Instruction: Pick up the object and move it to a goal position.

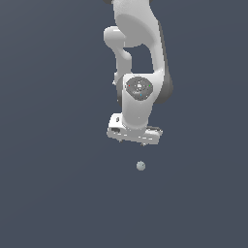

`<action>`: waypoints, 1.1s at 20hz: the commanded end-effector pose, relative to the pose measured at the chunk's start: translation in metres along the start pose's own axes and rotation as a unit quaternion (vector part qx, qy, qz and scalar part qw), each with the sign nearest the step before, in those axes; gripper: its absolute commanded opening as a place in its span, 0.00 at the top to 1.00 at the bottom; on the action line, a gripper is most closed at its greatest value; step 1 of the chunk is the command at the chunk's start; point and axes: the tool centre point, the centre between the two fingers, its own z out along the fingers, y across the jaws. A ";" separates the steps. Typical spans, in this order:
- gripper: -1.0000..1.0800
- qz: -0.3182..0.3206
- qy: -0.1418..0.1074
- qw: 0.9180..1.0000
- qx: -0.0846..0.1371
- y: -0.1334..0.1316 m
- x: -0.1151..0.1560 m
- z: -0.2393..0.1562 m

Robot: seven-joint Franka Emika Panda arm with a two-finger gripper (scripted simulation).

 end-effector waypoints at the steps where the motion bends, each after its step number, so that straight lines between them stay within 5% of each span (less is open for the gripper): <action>1: 0.04 0.029 0.002 1.000 0.002 -0.009 0.010 0.008; 12: 0.04 0.143 0.010 0.990 0.009 -0.043 0.044 0.045; 22: 0.04 0.184 0.012 0.983 0.012 -0.057 0.055 0.060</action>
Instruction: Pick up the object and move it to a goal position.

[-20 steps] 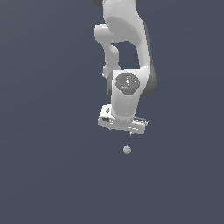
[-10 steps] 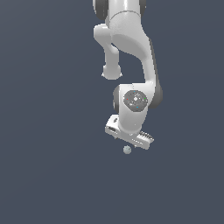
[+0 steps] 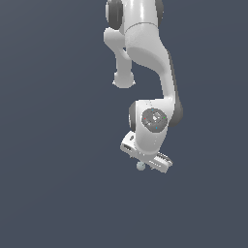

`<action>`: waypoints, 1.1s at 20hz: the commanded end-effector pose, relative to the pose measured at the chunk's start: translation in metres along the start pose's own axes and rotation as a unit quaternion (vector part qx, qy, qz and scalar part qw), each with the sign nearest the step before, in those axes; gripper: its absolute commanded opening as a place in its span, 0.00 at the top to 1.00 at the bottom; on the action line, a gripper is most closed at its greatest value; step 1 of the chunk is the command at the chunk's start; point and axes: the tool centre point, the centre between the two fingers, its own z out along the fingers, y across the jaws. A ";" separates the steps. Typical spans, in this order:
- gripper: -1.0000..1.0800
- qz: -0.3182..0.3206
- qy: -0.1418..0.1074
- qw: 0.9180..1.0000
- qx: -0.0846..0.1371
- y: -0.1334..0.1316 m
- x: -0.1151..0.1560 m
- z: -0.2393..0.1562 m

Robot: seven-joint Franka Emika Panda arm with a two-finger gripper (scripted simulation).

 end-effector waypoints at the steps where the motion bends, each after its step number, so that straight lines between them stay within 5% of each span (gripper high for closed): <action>1: 0.04 0.005 0.001 1.000 0.001 -0.002 0.001 0.001; 21: 0.04 0.005 0.001 1.000 0.001 -0.002 0.001 0.052; 22: 1.00 0.005 0.001 1.000 0.001 -0.002 0.001 0.052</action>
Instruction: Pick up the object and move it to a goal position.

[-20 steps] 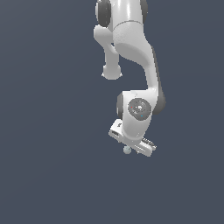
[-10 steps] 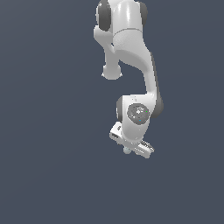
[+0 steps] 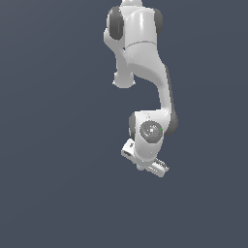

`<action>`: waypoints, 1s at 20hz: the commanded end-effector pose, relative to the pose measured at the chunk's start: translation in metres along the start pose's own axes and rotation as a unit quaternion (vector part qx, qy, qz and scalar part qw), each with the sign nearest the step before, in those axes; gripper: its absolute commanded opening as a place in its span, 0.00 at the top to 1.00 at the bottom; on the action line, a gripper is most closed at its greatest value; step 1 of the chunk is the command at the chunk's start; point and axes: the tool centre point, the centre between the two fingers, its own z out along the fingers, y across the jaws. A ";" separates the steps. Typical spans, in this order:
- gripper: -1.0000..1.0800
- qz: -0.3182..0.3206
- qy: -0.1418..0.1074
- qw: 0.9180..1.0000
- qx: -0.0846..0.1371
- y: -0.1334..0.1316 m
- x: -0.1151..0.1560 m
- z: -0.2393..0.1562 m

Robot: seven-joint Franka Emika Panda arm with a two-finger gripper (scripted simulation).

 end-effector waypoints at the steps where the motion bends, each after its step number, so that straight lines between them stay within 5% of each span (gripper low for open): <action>1: 1.00 0.000 0.000 1.000 0.000 0.000 0.001 0.000; 20: 1.00 0.000 0.000 1.000 0.000 0.002 -0.005 -0.024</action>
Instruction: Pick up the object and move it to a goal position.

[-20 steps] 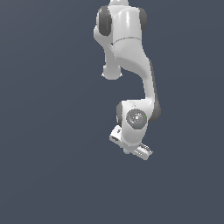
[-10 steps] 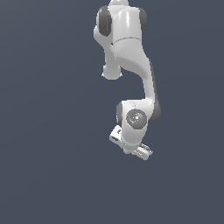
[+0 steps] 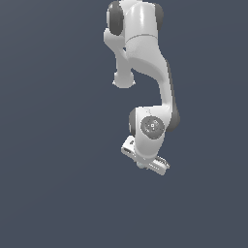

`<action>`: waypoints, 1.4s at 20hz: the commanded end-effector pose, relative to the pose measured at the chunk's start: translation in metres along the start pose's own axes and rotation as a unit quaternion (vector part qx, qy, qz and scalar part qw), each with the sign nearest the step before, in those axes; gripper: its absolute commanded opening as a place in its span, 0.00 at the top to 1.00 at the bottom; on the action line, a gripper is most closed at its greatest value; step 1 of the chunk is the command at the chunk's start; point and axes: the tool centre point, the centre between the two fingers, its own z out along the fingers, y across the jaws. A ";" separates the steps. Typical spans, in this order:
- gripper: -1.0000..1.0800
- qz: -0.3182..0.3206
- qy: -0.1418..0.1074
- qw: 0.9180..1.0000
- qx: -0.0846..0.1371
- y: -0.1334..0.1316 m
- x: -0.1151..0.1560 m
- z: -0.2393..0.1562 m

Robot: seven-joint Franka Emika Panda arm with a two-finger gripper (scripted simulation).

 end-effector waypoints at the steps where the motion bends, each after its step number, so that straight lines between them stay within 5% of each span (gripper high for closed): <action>1: 1.00 0.000 0.001 1.000 0.001 0.000 -0.002 -0.012; 28: 1.00 0.000 0.001 1.000 0.001 0.018 -0.057 -0.292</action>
